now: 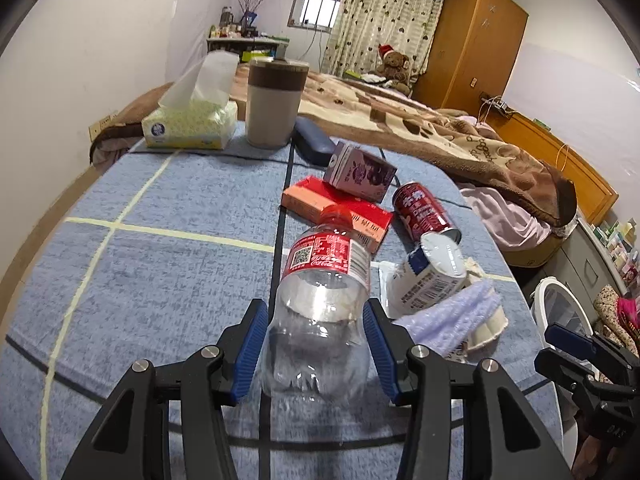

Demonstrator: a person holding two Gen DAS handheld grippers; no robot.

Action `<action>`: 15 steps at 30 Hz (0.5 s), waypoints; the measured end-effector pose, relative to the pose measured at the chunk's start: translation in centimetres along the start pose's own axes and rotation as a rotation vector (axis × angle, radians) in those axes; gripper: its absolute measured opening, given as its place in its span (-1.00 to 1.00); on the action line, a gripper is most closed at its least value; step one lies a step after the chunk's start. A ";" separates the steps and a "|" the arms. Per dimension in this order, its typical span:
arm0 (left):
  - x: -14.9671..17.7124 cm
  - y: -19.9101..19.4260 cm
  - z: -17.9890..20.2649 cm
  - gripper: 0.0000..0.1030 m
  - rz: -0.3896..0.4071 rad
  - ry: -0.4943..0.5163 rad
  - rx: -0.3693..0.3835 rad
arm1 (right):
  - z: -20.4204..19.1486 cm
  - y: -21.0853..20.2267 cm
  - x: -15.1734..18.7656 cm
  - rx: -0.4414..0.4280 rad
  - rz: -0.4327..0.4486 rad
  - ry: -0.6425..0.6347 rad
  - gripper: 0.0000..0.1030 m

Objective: Collect trash
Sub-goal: 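Grasp the clear red-label plastic bottle with left gripper while right moves toward the foam sleeve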

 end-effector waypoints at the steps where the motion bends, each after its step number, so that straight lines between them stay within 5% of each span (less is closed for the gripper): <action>1: 0.1 0.4 -0.2 0.02 -0.008 -0.008 0.011 | 0.0 0.1 0.0 0.000 -0.003 -0.001 0.02; 15: 1.5 0.9 0.6 0.19 -0.055 0.006 0.095 | -0.5 1.6 -0.5 -0.038 -0.031 0.040 0.02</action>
Point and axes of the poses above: each gripper's, at about its wrist camera, not at the fingertips, and y roughly the way its jaws point, z to its right, x to its underside, the point moved 3 cm from there along y, roughly the way its jaws point, and after that the axes turned 12 degrees about z, right-handed, at the moved point
